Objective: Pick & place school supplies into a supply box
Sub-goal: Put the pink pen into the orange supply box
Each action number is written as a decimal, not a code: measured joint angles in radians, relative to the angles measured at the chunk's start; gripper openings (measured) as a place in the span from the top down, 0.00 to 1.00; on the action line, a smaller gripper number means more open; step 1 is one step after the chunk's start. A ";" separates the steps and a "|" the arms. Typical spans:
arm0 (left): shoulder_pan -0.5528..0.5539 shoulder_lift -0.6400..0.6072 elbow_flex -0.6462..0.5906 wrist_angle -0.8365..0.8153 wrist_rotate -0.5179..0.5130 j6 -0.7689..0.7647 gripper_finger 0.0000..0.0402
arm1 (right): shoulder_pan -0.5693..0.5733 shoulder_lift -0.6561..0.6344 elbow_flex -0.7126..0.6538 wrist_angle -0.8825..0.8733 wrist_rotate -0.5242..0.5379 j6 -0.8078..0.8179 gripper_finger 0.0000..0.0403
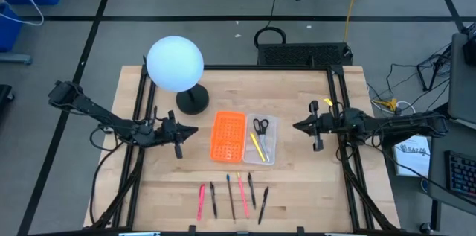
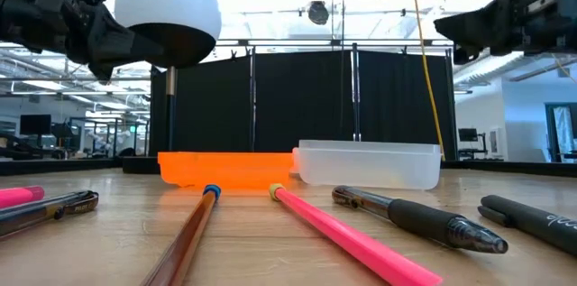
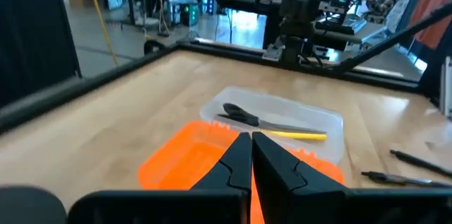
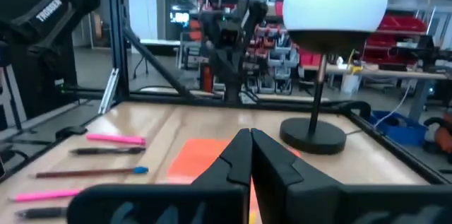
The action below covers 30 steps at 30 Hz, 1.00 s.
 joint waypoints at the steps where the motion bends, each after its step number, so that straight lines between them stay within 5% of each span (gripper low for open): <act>1: -0.002 0.000 0.000 -0.009 0.000 -0.023 0.96 | 0.000 -0.002 0.000 0.009 0.000 -0.004 1.00; 8: -0.110 0.045 0.062 -0.110 -0.102 -0.194 0.99 | 0.000 -0.003 -0.002 0.006 0.001 -0.026 1.00; 11: -0.182 0.097 0.229 -0.386 -0.179 -0.363 0.99 | 0.000 -0.003 -0.002 0.020 0.003 -0.030 1.00; 14: -0.235 0.200 0.438 -0.802 -0.178 -0.704 0.99 | 0.000 -0.003 -0.003 0.028 0.003 -0.049 1.00; 22: -0.343 0.659 0.971 -1.524 0.204 -1.489 1.00 | 0.000 -0.003 -0.004 0.032 0.003 -0.048 1.00; 27: -0.370 0.931 1.233 -1.651 0.427 -1.634 1.00 | 0.000 -0.003 -0.004 0.032 0.003 -0.026 1.00; 30: -0.386 1.065 1.356 -1.669 0.456 -1.681 0.99 | 0.000 -0.003 -0.004 0.035 0.003 0.011 1.00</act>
